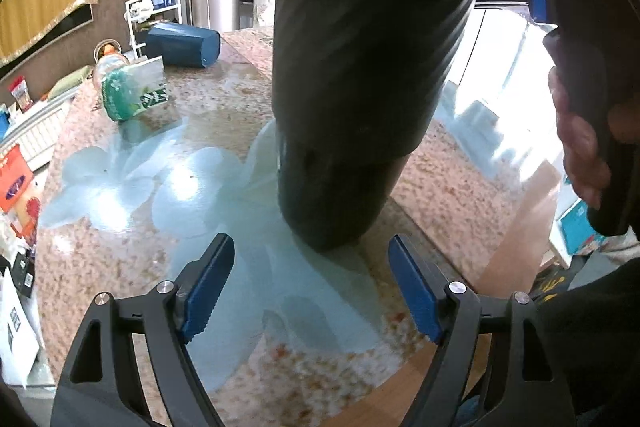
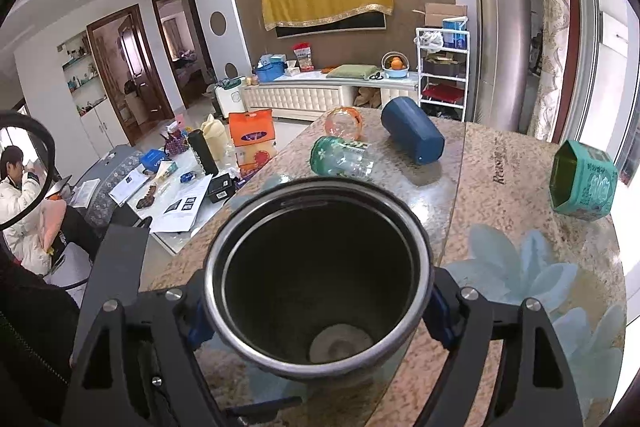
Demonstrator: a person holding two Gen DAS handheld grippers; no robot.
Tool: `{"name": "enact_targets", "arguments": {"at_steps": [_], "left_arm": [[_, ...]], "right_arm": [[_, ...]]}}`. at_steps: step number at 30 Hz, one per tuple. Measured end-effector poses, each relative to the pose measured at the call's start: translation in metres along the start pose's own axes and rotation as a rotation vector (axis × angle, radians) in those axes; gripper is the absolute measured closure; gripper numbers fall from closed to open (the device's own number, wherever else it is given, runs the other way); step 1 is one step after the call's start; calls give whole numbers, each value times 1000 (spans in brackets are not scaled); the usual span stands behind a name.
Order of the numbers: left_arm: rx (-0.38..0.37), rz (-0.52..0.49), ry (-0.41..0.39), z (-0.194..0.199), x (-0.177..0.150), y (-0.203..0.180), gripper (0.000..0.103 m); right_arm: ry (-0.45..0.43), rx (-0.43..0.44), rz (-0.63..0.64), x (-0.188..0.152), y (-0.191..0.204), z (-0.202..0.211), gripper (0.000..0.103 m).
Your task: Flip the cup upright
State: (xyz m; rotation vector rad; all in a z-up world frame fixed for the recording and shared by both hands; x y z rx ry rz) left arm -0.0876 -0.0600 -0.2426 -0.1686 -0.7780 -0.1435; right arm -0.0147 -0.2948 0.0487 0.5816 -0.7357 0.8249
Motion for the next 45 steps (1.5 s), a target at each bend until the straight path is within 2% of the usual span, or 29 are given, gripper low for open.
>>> {"name": "enact_targets", "arguments": {"at_steps": [2, 4, 7, 11, 17, 19, 21, 24, 26, 30, 33, 38, 45], "left_arm": [[3, 1, 2, 2, -1, 2, 21], [-5, -11, 6, 6, -2, -1, 21], [-15, -38, 21, 9, -4, -3, 21], [-11, -27, 39, 17, -6, -2, 20], [53, -37, 70, 41, 3, 12, 20], [75, -31, 85, 49, 10, 18, 18], [81, -5, 102, 55, 18, 24, 9], [69, 49, 86, 74, 38, 31, 6], [76, 51, 76, 83, 48, 32, 1], [99, 46, 51, 101, 74, 34, 0], [157, 63, 83, 109, 94, 36, 0], [175, 90, 36, 124, 119, 35, 0], [204, 118, 52, 125, 138, 36, 0]], "right_arm": [[3, 2, -6, 0, 1, -1, 22], [3, 14, -11, -2, 4, 0, 13], [-2, 17, -9, 0, 7, 0, 5], [-4, 9, -7, 1, 10, -1, 3], [-32, -21, -16, 15, 10, 13, 0], [-35, -29, -22, 19, 8, 19, 0], [-39, -36, -37, 26, 4, 25, 0], [-49, -48, -59, 35, -1, 37, 0], [-52, -58, -62, 40, -2, 45, 0], [-45, -75, -62, 46, -3, 61, 0], [-8, -69, -70, 48, -5, 68, 0], [0, -79, -76, 52, -7, 81, 0], [9, -94, -87, 57, -12, 89, 0]]}}
Point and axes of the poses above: each gripper's, at about its wrist camera, not at the fingertips, and z roughly against the way its jaws point, y to its left, x to its top, the point moved 4 cm from there along -z, roughly the way its jaws point, and after that the axes turned 3 degrees about -y, right-handed, at the moved point
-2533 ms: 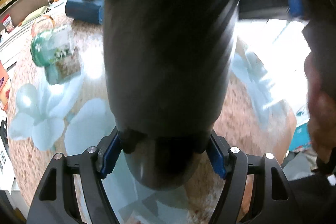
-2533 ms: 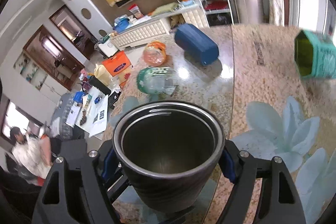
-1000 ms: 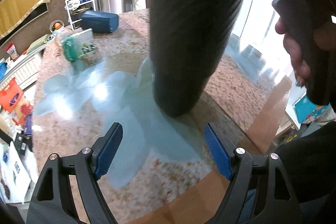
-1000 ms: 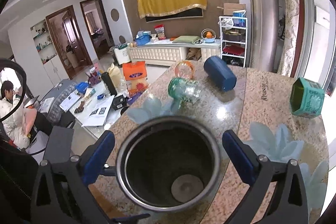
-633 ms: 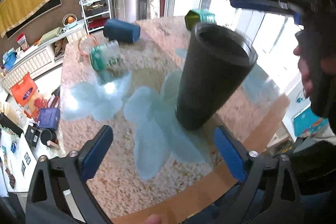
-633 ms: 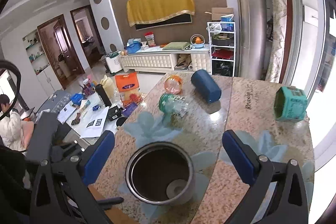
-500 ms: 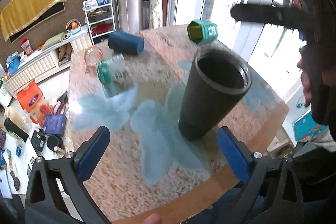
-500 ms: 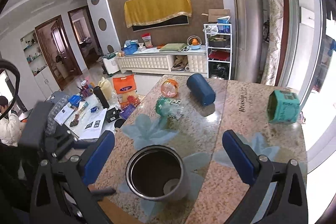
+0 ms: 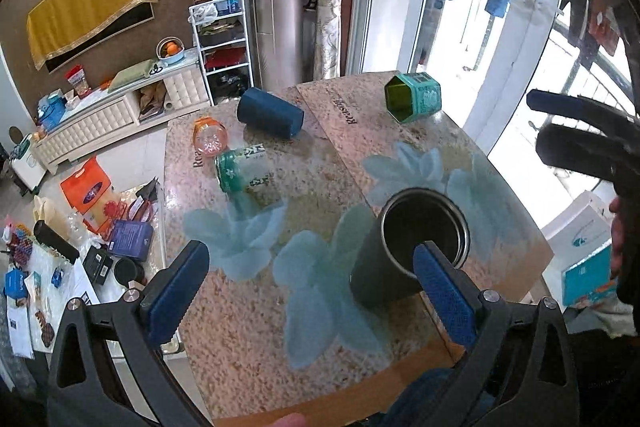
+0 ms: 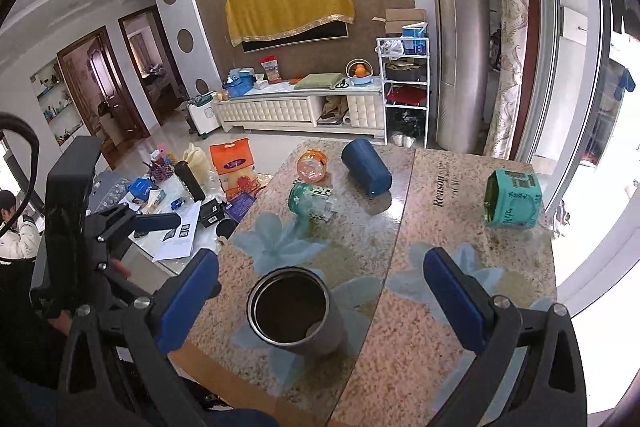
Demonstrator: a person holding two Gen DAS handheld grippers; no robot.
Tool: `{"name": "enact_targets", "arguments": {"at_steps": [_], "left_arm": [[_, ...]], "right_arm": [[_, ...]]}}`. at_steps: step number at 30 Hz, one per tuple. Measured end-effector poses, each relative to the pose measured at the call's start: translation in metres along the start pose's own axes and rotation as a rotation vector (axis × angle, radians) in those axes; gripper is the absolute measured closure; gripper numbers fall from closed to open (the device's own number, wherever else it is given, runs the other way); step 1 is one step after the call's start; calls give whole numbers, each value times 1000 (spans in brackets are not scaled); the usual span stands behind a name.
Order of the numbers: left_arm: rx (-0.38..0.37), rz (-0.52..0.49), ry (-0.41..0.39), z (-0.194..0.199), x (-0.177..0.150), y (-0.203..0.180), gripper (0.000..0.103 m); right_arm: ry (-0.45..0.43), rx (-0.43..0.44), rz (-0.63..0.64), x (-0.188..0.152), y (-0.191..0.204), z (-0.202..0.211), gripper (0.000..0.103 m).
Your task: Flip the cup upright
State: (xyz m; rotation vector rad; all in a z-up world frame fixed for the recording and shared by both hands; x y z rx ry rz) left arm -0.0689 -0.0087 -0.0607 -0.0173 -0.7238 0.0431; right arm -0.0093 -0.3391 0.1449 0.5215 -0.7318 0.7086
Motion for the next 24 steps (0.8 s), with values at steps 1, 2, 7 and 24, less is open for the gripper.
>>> {"name": "enact_targets", "arguments": {"at_steps": [1, 2, 7, 24], "left_arm": [[2, 6, -3, 1, 3, 0, 0], [4, 12, -4, 1, 5, 0, 0], [14, 52, 2, 0, 17, 3, 0], [-20, 76, 66, -6, 26, -10, 0]], "right_arm": [[4, 0, 0, -1, -1, 0, 0], [6, 0, 0, -1, -2, -1, 0], [34, 10, -8, -8, -7, -4, 0], [51, 2, -29, -18, -11, 4, 0]]}}
Point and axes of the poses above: each gripper's, at about its wrist camera, not at the fingertips, and z roughly against the way its jaws point, y to its left, x to its top, the point moved 4 cm from there along -z, roughly the way its jaws point, and after that the axes turned 3 degrees about -y, right-handed, at the moved point
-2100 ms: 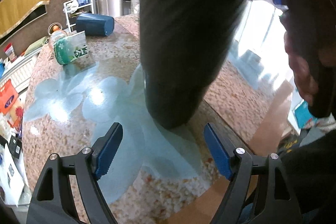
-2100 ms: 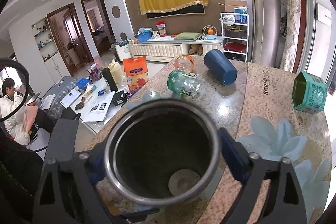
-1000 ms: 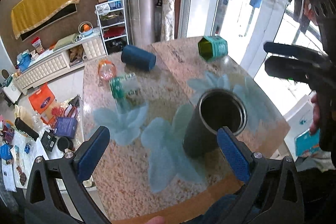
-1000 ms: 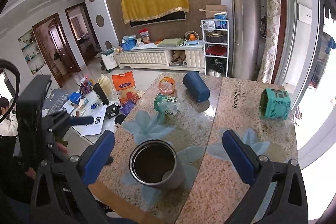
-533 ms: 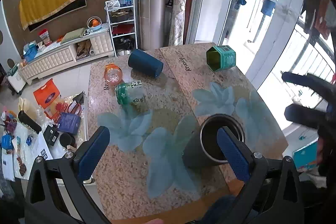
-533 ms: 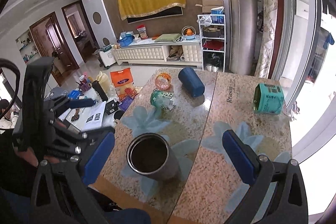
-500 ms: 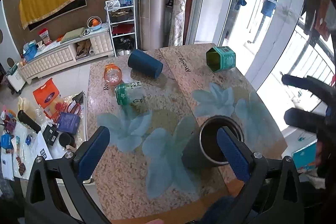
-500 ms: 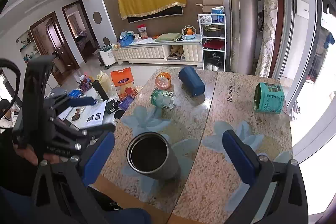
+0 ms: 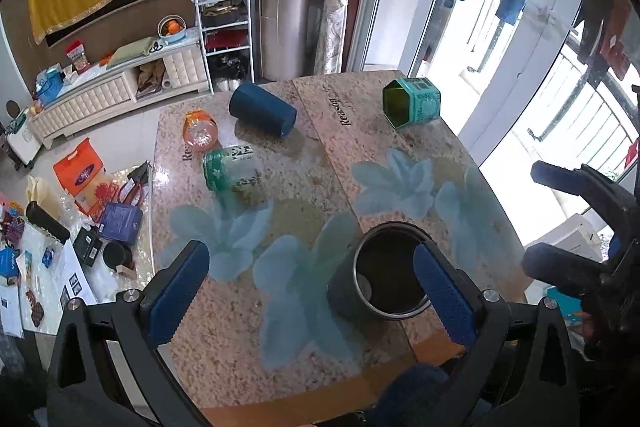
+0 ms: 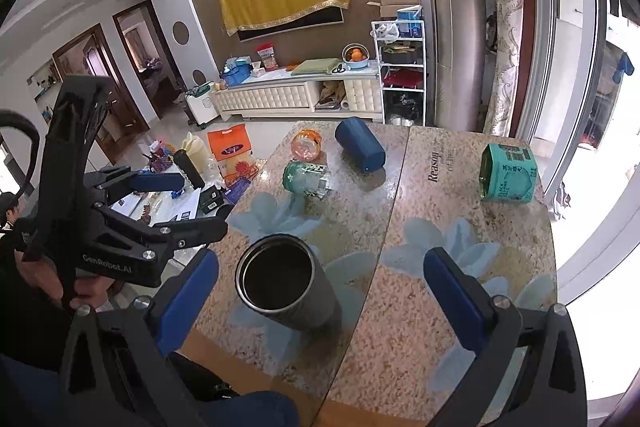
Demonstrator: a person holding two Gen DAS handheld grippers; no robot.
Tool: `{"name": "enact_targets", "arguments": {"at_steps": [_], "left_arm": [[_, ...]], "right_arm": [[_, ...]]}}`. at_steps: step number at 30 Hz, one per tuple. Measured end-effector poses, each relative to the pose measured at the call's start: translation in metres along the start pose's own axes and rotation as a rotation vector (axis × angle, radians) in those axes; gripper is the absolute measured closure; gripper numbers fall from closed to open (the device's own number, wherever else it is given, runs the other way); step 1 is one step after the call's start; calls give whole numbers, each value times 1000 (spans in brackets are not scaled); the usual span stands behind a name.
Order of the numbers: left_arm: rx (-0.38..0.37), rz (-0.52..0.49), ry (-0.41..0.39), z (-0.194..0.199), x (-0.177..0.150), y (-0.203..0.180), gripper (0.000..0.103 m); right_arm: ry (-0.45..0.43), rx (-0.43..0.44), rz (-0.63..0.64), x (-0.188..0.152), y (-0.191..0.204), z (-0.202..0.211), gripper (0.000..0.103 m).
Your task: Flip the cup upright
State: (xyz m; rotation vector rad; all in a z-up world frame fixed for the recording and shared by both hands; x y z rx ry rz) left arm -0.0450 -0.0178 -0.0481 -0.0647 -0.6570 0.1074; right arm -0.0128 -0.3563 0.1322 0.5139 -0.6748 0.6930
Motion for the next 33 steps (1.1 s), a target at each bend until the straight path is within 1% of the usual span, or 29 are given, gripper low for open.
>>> {"name": "enact_targets", "arguments": {"at_steps": [7, 10, 33], "left_arm": [[4, -1, -1, 1, 1, -1, 0], [8, -1, 0, 3, 1, -2, 0], [-11, -9, -9, 6, 4, -9, 0]], "right_arm": [[-25, -28, 0, 5, -2, 3, 0], [-31, -55, 16, 6, -1, 4, 0], [-10, -78, 6, 8, -10, -1, 0]]}}
Point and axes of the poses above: each gripper's, at about its wrist camera, not at the fingertips, and z roughly against the way its jaws point, y to its left, x to its top, the point moved 4 cm from there along -z, roughly the way its jaws point, and after that the axes turned 3 degrees about -y, right-handed, at the moved point
